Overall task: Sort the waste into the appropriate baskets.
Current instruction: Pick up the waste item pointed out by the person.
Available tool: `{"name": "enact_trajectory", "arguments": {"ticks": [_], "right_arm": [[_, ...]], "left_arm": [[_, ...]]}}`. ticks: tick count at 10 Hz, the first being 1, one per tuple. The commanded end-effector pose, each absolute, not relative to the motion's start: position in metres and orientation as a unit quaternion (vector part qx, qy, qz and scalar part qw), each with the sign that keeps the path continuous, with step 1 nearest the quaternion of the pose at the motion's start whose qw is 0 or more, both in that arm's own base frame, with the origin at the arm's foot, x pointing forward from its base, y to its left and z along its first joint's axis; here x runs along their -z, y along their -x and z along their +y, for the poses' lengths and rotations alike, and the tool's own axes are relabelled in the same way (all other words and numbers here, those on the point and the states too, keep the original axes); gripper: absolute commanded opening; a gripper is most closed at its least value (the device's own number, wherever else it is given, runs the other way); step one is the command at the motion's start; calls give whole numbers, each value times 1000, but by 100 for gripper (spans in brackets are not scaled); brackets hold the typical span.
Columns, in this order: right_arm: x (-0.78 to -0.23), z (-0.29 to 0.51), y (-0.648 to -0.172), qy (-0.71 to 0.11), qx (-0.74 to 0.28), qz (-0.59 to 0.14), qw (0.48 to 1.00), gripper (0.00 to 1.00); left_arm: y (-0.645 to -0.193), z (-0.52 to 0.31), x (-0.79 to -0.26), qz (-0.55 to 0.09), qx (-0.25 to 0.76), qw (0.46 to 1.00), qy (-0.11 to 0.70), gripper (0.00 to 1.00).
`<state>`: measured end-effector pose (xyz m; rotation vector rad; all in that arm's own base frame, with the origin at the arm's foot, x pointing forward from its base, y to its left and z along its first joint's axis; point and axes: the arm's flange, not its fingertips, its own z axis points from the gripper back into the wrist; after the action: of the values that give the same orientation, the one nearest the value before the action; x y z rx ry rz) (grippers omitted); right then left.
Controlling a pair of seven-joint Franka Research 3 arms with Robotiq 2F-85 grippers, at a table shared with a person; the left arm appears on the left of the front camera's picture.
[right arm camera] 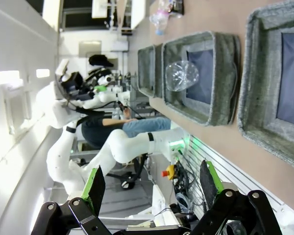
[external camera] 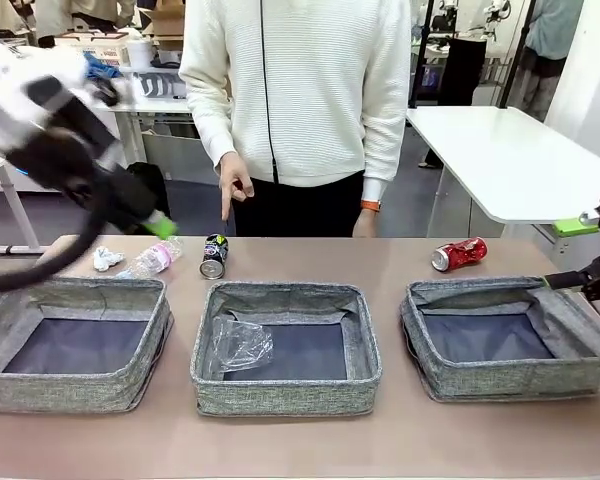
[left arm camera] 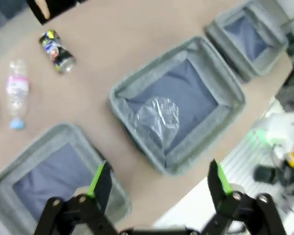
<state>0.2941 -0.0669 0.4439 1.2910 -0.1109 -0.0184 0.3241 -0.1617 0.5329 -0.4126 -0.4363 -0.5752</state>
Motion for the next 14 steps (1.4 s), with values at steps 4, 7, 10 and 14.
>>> {"name": "enact_trajectory", "arguments": {"ticks": [4,7,10,14], "right_arm": [[-450,-67,-293,-608,17,-49,792,100],[-450,-67,-293,-608,17,-49,792,100],[-450,-67,-293,-608,17,-49,792,100],[-450,-67,-293,-608,17,-49,792,100]], "left_arm": [[-326,-159,-533,-207,290,913,201,100],[-454,-228,-540,1,91,989,118,100],[-548,-255,-517,23,-31,994,102,100],[-569,-244,-453,-59,-62,992,90,100]]}}
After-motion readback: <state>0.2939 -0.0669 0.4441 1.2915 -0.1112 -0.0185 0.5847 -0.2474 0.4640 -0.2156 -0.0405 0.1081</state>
